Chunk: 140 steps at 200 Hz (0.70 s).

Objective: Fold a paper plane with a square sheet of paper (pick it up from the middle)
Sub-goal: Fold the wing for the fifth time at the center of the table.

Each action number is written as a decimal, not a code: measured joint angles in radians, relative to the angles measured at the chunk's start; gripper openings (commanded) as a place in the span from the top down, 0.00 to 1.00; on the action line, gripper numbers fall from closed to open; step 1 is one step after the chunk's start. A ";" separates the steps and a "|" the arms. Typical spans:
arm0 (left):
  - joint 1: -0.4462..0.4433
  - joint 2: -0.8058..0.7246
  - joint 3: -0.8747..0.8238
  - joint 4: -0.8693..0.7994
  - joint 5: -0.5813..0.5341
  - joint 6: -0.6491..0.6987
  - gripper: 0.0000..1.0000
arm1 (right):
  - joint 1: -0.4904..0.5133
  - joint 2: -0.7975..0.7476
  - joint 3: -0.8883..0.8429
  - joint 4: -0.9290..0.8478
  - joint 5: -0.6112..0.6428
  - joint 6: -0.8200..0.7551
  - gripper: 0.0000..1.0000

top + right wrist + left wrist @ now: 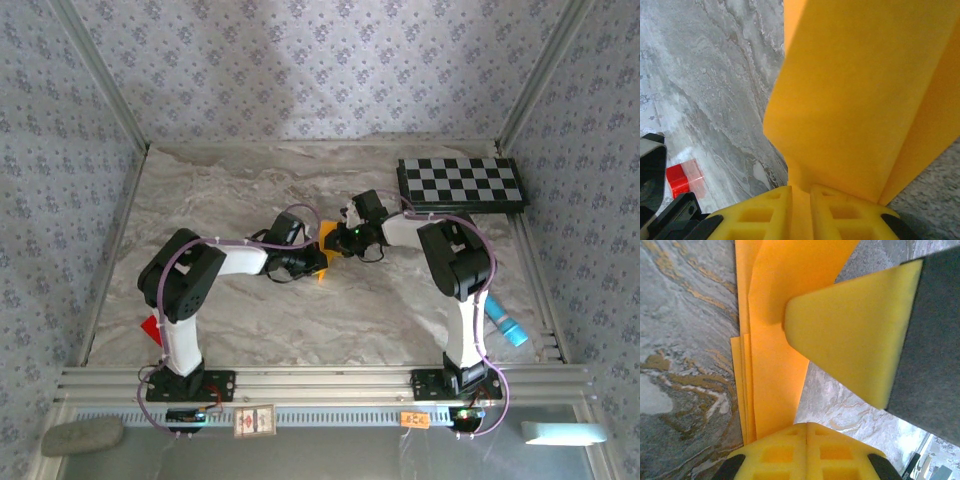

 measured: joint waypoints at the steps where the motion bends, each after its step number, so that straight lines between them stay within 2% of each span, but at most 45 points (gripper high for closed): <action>1: 0.000 0.000 0.000 0.000 0.000 0.000 0.98 | 0.000 0.000 0.000 -0.001 0.000 0.000 0.81; 140: -0.013 0.000 -0.002 -0.042 -0.021 0.031 1.00 | 0.005 0.025 0.068 -0.114 0.032 0.000 0.84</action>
